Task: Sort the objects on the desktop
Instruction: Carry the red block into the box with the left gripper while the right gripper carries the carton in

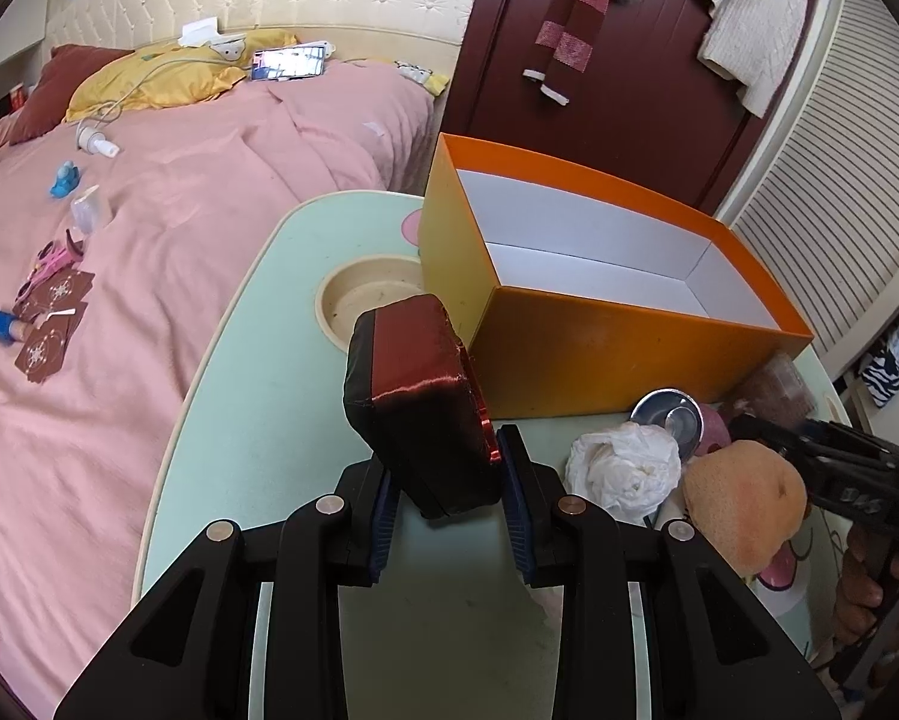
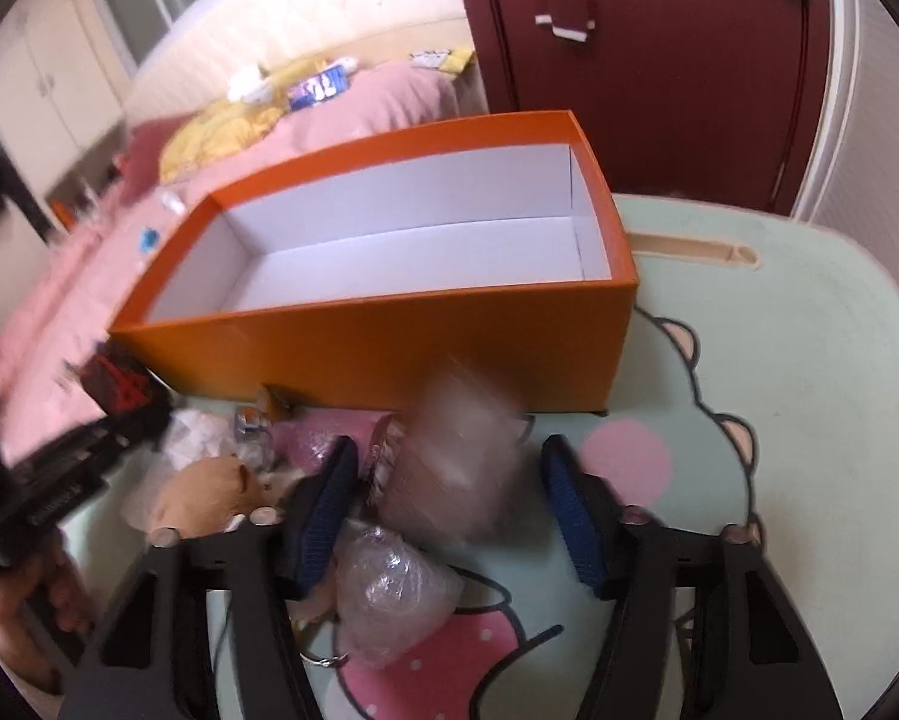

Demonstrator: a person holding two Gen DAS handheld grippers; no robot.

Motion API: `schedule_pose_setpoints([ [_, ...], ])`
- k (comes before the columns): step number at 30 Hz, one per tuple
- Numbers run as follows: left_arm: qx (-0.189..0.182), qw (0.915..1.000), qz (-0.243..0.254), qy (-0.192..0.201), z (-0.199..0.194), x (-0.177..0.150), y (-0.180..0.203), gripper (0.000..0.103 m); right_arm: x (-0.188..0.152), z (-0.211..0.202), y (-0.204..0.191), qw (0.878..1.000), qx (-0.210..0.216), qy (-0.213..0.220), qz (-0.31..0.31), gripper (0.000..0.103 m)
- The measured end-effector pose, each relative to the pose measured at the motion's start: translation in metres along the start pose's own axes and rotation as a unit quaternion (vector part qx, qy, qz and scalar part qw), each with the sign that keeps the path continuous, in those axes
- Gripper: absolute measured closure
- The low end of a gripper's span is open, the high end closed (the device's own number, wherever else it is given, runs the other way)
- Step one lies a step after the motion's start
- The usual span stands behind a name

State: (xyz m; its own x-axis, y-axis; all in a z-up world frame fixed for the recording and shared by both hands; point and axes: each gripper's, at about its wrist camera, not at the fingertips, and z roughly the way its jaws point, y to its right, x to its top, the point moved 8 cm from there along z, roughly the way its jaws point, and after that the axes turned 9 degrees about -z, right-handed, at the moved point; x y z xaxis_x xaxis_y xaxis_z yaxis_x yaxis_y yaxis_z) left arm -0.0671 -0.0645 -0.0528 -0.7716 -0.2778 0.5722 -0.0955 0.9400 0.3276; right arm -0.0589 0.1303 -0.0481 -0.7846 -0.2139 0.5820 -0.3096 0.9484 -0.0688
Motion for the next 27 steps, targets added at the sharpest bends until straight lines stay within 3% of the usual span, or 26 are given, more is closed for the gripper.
schedule_pose_setpoints([
  [2, 0.000, 1.0000, 0.000, 0.000, 0.000, 0.000, 0.000, 0.070, -0.001, -0.003, -0.001, 1.000, 0.005, 0.007, -0.004, 0.083],
  [14, -0.030, 0.9987, 0.012, 0.038, -0.025, 0.007, 0.013, 0.070, 0.005, -0.040, 0.007, 0.996, 0.043, 0.079, 0.004, 0.084],
  [27, -0.052, 0.9961, 0.014, 0.070, -0.052, 0.026, 0.031, 0.070, 0.018, -0.064, 0.000, 0.988, 0.087, 0.124, 0.005, 0.084],
])
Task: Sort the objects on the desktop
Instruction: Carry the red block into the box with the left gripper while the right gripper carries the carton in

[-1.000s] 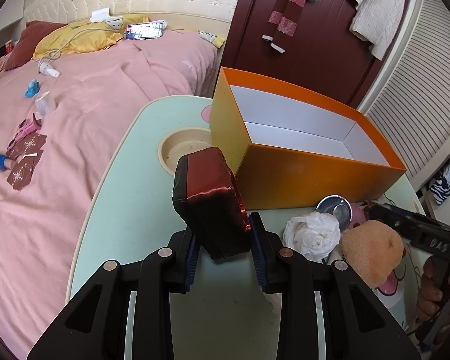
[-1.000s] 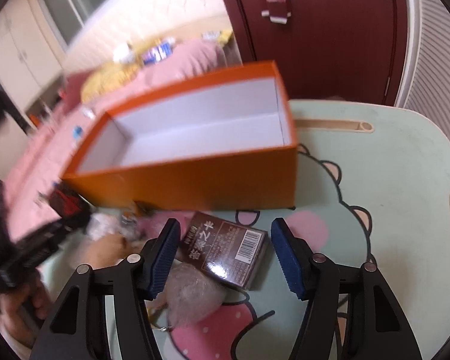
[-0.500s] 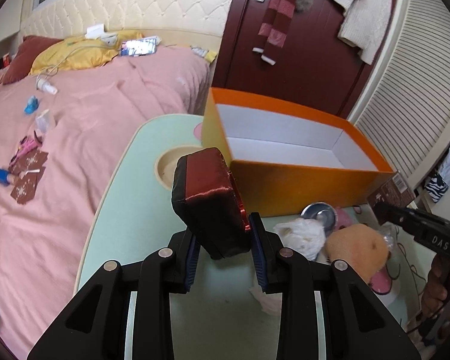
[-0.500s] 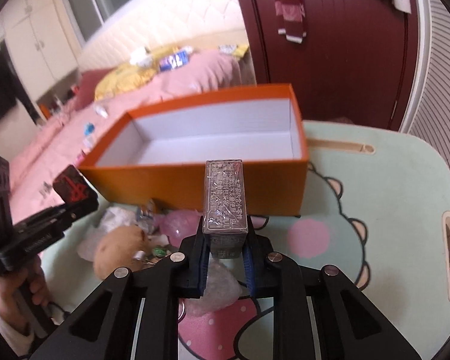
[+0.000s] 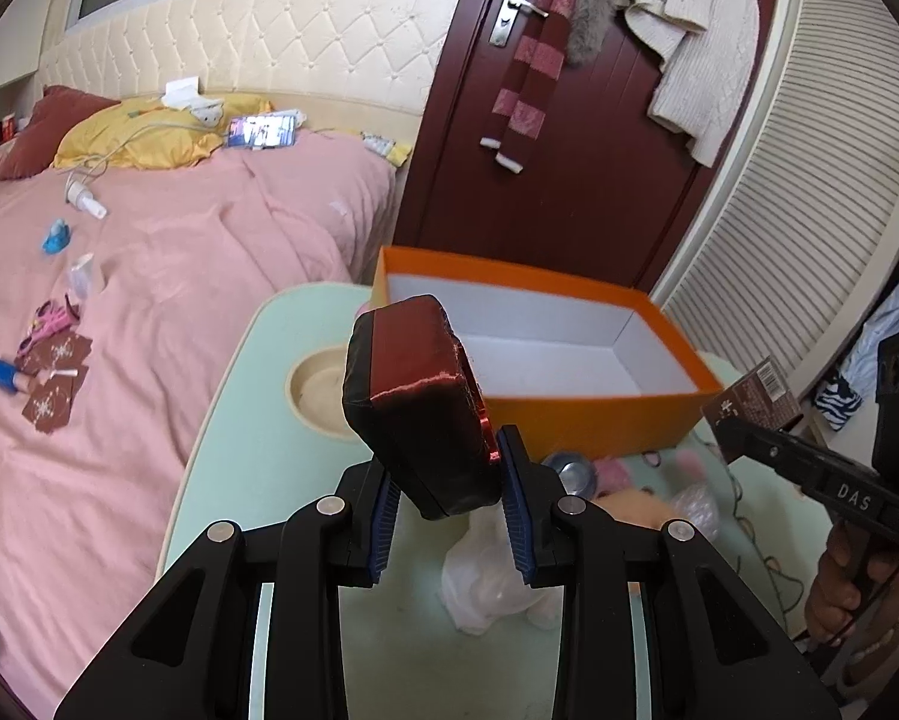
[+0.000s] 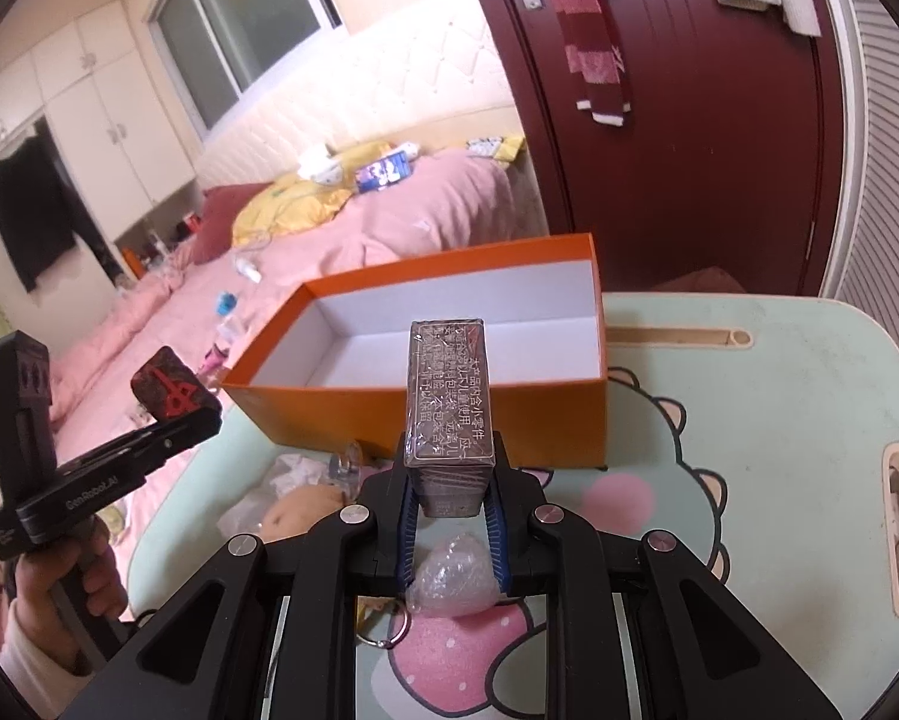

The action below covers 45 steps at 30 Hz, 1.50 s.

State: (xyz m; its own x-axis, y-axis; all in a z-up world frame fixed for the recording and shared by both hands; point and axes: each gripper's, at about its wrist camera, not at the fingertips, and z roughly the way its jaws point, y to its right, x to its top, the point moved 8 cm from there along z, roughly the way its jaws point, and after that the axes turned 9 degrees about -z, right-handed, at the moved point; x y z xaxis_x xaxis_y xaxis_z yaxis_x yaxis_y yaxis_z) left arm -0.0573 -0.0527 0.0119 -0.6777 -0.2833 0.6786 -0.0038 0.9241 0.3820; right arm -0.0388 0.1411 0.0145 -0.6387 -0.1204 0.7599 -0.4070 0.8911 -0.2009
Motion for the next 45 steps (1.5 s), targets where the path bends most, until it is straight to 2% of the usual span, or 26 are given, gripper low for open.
schedule_pose_setpoints([
  [7, -0.013, 0.9996, 0.021, 0.014, 0.009, 0.025, 0.016, 0.070, 0.032, -0.005, -0.002, 0.999, 0.004, 0.034, -0.014, 0.084],
  [13, -0.022, 0.9989, 0.038, 0.014, 0.029, 0.036, 0.031, 0.070, 0.052, 0.011, -0.001, 0.998, -0.009, 0.047, -0.031, 0.084],
  [16, -0.016, 0.9992, 0.037, -0.006, 0.050, 0.028, 0.029, 0.070, 0.049, 0.026, 0.003, 0.999, -0.011, 0.038, -0.030, 0.084],
  [23, -0.007, 0.9990, 0.044, 0.005, 0.060, 0.024, 0.028, 0.072, 0.033, 0.053, 0.012, 0.996, -0.061, 0.026, -0.064, 0.084],
  [36, -0.002, 0.9986, 0.052, 0.014, 0.059, 0.021, 0.030, 0.070, 0.028, 0.053, 0.013, 0.995, -0.060, 0.035, -0.068, 0.084],
  [37, -0.004, 0.9983, 0.056, 0.014, 0.059, 0.021, 0.031, 0.057, 0.028, 0.053, 0.012, 0.995, -0.060, 0.037, -0.070, 0.081],
  [38, -0.008, 0.9981, 0.059, 0.015, 0.058, 0.021, 0.034, 0.045, 0.028, 0.053, 0.010, 0.995, -0.057, 0.038, -0.072, 0.073],
  [39, -0.013, 0.9979, 0.061, 0.017, 0.056, 0.022, 0.036, 0.027, 0.028, 0.053, 0.007, 0.995, -0.050, 0.038, -0.075, 0.061],
  [40, -0.013, 0.9979, 0.061, 0.020, 0.054, 0.023, 0.038, 0.019, 0.029, 0.052, 0.004, 0.995, -0.046, 0.037, -0.077, 0.028],
  [41, -0.008, 0.9979, 0.057, 0.031, 0.049, 0.026, 0.039, 0.019, 0.031, 0.048, 0.002, 0.995, -0.047, 0.046, -0.076, 0.018],
  [43, -0.003, 0.9969, 0.049, 0.061, 0.037, 0.034, 0.039, 0.019, 0.040, 0.031, -0.001, 0.992, -0.053, 0.089, -0.071, 0.018],
  [45, -0.009, 0.9965, 0.050, 0.067, 0.030, 0.038, 0.040, 0.019, 0.046, 0.019, -0.005, 0.989, -0.057, 0.112, -0.072, 0.012],
])
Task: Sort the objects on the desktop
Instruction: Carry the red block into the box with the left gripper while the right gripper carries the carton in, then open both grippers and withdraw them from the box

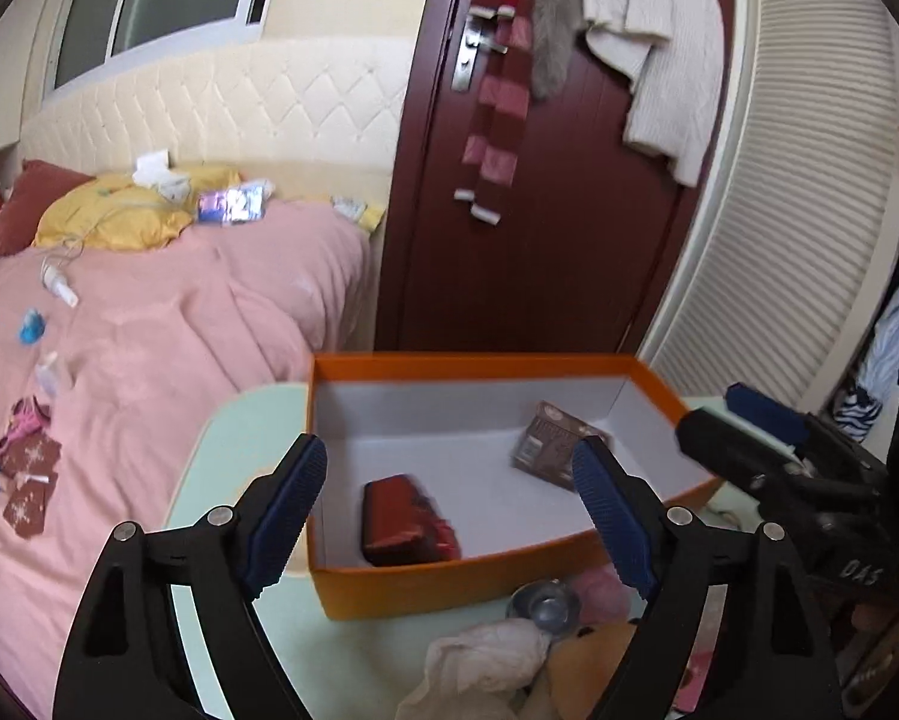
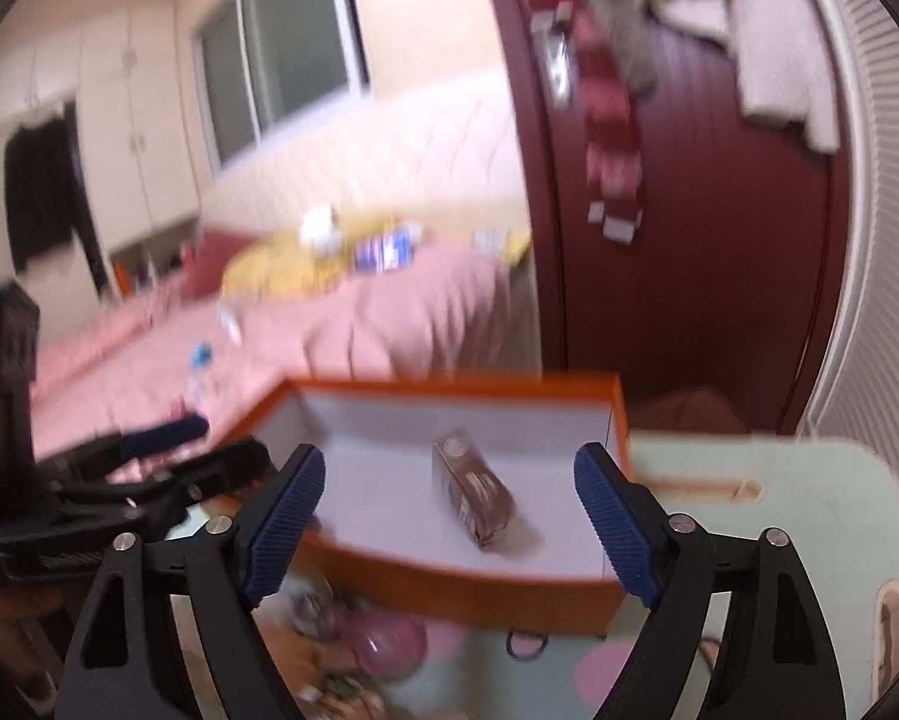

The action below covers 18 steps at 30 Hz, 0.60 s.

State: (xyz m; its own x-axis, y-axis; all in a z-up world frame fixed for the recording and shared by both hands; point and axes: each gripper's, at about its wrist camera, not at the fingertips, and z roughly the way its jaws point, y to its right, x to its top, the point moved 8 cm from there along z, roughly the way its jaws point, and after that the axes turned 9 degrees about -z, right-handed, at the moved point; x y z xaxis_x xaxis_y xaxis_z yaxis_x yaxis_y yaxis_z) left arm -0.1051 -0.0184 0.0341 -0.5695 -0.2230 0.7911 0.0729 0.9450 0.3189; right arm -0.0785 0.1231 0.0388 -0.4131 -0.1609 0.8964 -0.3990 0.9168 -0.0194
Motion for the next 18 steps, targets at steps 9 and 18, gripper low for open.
schedule_pose_setpoints([
  [9, 0.011, 0.9998, -0.019, 0.000, -0.029, 0.000, -0.014, 0.019, 0.006, -0.022, 0.004, 1.000, -0.002, 0.003, 0.009, 0.010],
  [18, 0.038, 0.9973, -0.046, -0.043, -0.054, -0.041, -0.035, 0.019, -0.039, -0.046, 0.018, 0.998, -0.021, -0.059, 0.028, 0.010],
])
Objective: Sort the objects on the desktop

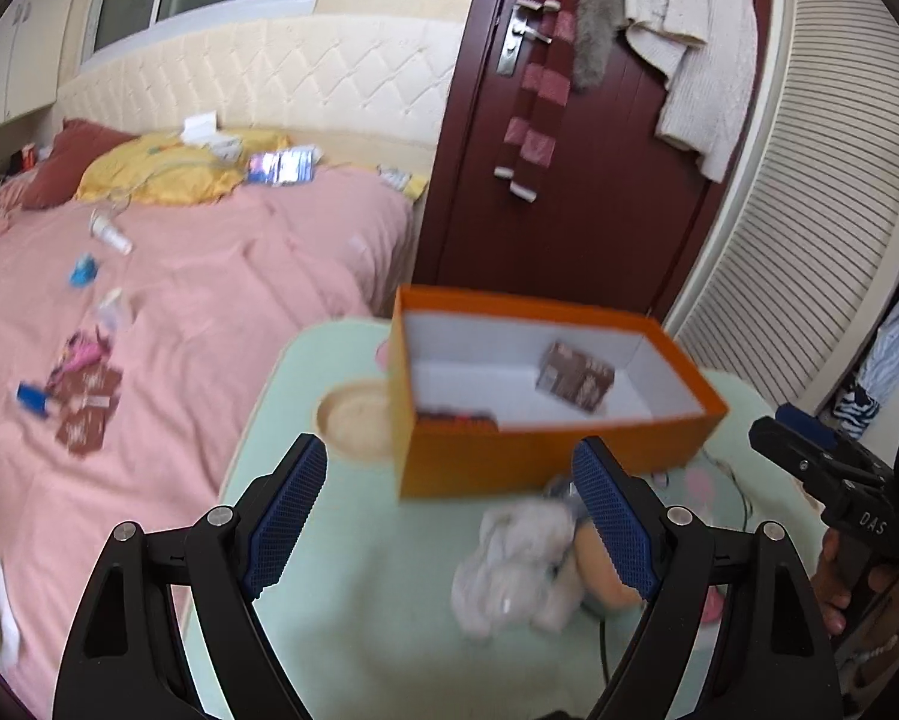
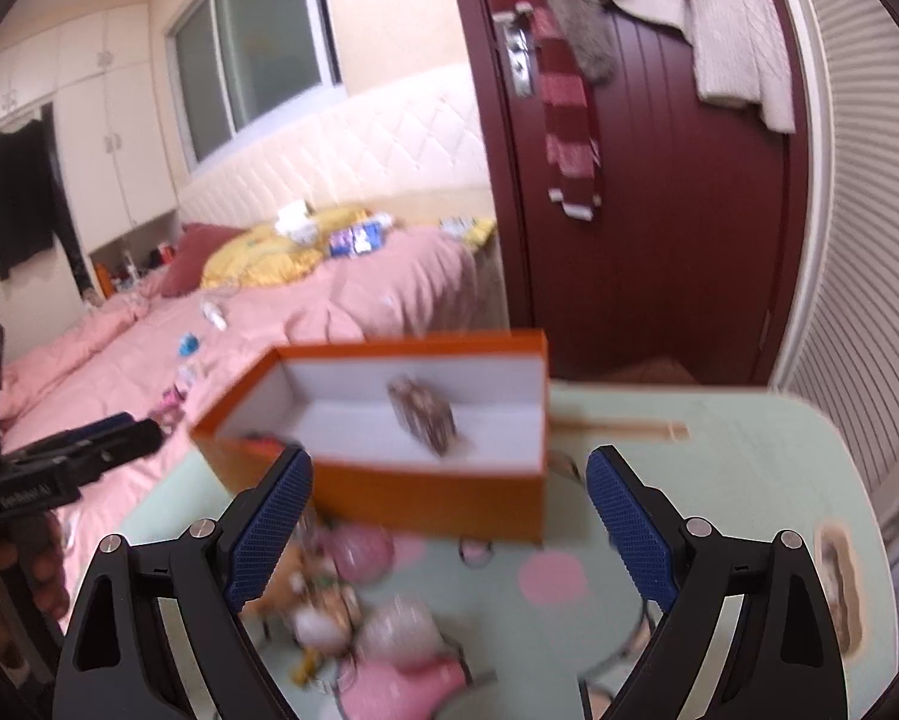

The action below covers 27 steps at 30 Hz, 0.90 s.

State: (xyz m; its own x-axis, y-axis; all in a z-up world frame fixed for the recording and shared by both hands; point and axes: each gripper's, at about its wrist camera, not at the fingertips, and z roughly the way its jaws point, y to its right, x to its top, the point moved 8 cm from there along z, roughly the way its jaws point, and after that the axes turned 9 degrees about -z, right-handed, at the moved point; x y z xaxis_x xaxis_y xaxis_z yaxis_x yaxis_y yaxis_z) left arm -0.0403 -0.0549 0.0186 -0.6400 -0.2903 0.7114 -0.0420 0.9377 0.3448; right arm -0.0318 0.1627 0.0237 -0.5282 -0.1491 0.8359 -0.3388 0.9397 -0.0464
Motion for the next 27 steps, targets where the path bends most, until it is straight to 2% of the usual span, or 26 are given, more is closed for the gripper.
schedule_pose_setpoints([
  [4, -0.009, 0.9990, -0.018, -0.040, -0.001, -0.031, -0.002, 0.019, -0.034, -0.001, 0.003, 0.999, -0.001, -0.049, 0.017, 0.010],
  [6, -0.006, 0.9987, -0.009, -0.051, -0.003, -0.044, 0.001, 0.019, -0.050, -0.002, 0.003, 0.997, 0.000, -0.072, 0.024, 0.010],
  [9, 0.015, 0.9978, 0.021, -0.061, -0.005, -0.061, 0.005, 0.019, -0.063, -0.004, -0.006, 0.995, 0.012, -0.097, 0.020, 0.010],
  [14, 0.040, 0.9945, 0.021, -0.095, 0.008, -0.081, -0.001, 0.018, -0.079, 0.004, -0.019, 0.989, 0.012, -0.145, -0.013, 0.009],
  [15, 0.046, 0.9945, 0.026, -0.091, 0.009, -0.082, -0.003, 0.018, -0.081, 0.007, -0.021, 0.988, 0.008, -0.152, -0.022, 0.008],
  [16, 0.056, 0.9942, 0.033, -0.085, 0.009, -0.083, -0.005, 0.018, -0.081, 0.009, -0.023, 0.988, 0.001, -0.152, -0.034, 0.001],
  [17, 0.076, 0.9930, 0.045, -0.078, 0.010, -0.084, -0.007, 0.016, -0.083, 0.011, -0.025, 0.987, -0.004, -0.156, -0.044, 0.000],
  [19, 0.110, 0.9898, 0.062, -0.066, 0.013, -0.087, -0.012, 0.002, -0.085, 0.016, -0.028, 0.984, -0.015, -0.164, -0.064, 0.000],
  [21, 0.115, 0.9901, 0.047, -0.066, 0.014, -0.089, -0.016, 0.001, -0.086, 0.018, -0.029, 0.983, -0.018, -0.167, -0.071, 0.000],
  [27, 0.117, 0.9900, 0.048, -0.063, 0.016, -0.092, -0.016, 0.001, -0.087, 0.020, -0.028, 0.983, -0.018, -0.167, -0.072, 0.000],
])
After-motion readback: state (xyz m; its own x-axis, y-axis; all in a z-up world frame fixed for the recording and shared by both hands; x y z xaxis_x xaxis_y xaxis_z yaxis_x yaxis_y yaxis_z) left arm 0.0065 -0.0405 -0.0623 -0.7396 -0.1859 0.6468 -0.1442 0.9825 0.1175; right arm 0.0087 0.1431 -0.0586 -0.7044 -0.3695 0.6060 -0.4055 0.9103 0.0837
